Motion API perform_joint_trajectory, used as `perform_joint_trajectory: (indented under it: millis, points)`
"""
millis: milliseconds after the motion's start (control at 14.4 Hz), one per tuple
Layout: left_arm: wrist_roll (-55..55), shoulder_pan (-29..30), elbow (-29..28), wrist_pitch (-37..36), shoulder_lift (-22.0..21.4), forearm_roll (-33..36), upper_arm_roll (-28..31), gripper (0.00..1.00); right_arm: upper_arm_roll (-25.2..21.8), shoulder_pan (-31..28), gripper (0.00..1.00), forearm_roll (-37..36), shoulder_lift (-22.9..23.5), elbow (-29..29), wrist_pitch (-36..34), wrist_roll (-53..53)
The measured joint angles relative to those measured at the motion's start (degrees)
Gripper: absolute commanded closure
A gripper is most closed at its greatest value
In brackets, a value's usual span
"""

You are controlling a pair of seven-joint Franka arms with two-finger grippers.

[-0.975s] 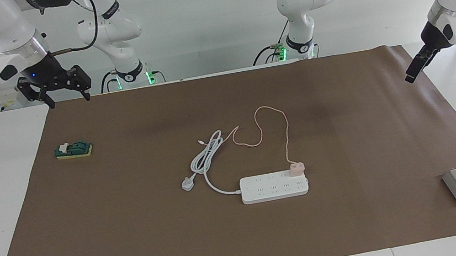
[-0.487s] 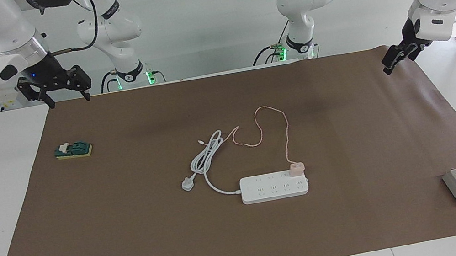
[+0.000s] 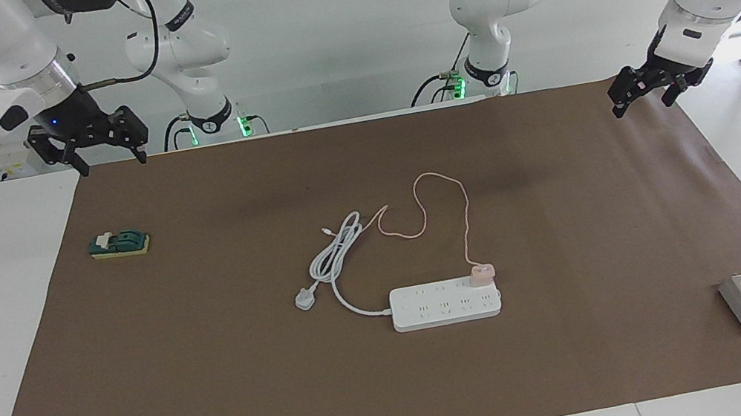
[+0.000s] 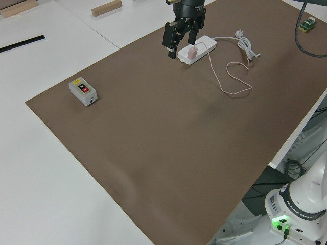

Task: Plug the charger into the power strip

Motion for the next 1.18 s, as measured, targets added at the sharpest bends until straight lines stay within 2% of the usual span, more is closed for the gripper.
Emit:
perform_joint_trajectory:
  millis: [766,1045,1184]
  points:
    - [-0.06,-0.53,-0.01,-0.39,-0.02,-0.05,1.01,0.00,0.00,0.00,0.00,0.00,0.00,0.00,0.00,0.00]
    - [-0.13,-9.63,-0.04,-0.39,-0.02,-0.07,10.42,0.00,0.00,0.00,0.00,0.00,0.00,0.00,0.00,0.00]
    - [-0.16,-10.76,-0.05,-0.38,0.00,-0.07,11.46,0.00,0.00,0.00,0.00,0.00,0.00,0.00,0.00,0.00]
